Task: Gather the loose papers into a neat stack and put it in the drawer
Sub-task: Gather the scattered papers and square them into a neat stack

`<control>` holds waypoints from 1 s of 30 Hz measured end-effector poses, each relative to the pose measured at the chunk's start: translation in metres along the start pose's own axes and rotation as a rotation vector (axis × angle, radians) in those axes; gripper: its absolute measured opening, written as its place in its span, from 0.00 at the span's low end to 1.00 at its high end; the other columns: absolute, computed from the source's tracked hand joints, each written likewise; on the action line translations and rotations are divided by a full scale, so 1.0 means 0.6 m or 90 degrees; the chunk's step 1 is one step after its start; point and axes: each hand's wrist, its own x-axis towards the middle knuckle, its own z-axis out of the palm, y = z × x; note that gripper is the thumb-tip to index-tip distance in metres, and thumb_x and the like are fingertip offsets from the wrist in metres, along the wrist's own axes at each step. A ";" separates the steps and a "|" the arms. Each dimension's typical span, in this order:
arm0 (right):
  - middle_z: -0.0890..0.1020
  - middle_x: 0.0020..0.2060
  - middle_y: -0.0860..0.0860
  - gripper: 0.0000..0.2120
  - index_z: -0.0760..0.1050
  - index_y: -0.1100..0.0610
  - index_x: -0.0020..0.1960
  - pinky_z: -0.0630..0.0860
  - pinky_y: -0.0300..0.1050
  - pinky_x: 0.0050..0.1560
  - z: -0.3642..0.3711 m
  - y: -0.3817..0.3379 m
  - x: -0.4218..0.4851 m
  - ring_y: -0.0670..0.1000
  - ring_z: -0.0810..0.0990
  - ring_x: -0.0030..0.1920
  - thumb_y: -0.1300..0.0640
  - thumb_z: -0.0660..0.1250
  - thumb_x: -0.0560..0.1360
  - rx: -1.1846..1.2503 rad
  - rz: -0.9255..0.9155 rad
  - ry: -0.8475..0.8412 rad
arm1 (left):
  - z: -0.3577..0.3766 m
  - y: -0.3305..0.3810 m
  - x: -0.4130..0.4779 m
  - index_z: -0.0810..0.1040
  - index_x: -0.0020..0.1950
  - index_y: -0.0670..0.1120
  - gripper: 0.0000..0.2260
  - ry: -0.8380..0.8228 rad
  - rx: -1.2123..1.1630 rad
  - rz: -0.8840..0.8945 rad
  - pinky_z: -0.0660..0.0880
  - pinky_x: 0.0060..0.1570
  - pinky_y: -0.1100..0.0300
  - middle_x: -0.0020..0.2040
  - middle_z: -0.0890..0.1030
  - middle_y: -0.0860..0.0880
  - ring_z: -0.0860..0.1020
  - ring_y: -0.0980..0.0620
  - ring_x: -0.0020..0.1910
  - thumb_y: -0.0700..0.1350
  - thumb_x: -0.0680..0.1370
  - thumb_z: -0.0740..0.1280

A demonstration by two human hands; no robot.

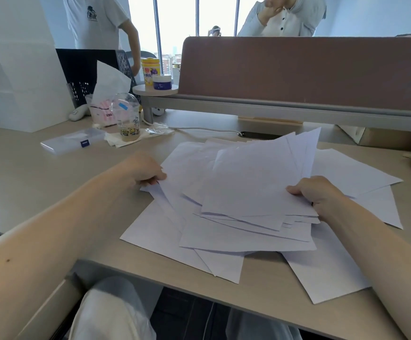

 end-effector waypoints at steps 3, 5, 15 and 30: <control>0.76 0.37 0.57 0.10 0.69 0.66 0.54 0.69 0.44 0.29 -0.003 -0.011 -0.005 0.56 0.76 0.34 0.65 0.68 0.77 -0.031 -0.031 -0.025 | -0.017 -0.007 -0.052 0.76 0.37 0.40 0.07 -0.225 -0.044 -0.016 0.72 0.26 0.63 0.35 0.75 0.41 0.75 0.50 0.28 0.34 0.75 0.68; 0.76 0.36 0.56 0.09 0.68 0.65 0.53 0.67 0.44 0.28 0.001 -0.019 -0.005 0.54 0.74 0.34 0.63 0.67 0.78 -0.088 -0.057 -0.051 | -0.024 -0.011 -0.087 0.75 0.37 0.39 0.08 -0.395 -0.044 -0.012 0.76 0.29 0.62 0.37 0.78 0.39 0.79 0.48 0.31 0.35 0.76 0.68; 0.77 0.47 0.57 0.12 0.69 0.61 0.58 0.67 0.51 0.51 0.030 -0.053 0.013 0.58 0.74 0.46 0.55 0.66 0.79 -0.286 -0.130 -0.085 | 0.049 -0.039 -0.127 0.72 0.36 0.43 0.11 -0.141 -0.309 -0.088 0.76 0.24 0.60 0.30 0.75 0.44 0.76 0.50 0.22 0.31 0.77 0.64; 0.81 0.56 0.65 0.17 0.75 0.65 0.54 0.74 0.64 0.62 0.101 -0.082 0.032 0.63 0.81 0.56 0.61 0.76 0.70 -0.277 -0.067 -0.178 | -0.025 -0.058 -0.134 0.61 0.70 0.43 0.23 -0.113 -0.586 -0.127 0.80 0.47 0.49 0.52 0.81 0.33 0.84 0.39 0.46 0.43 0.77 0.66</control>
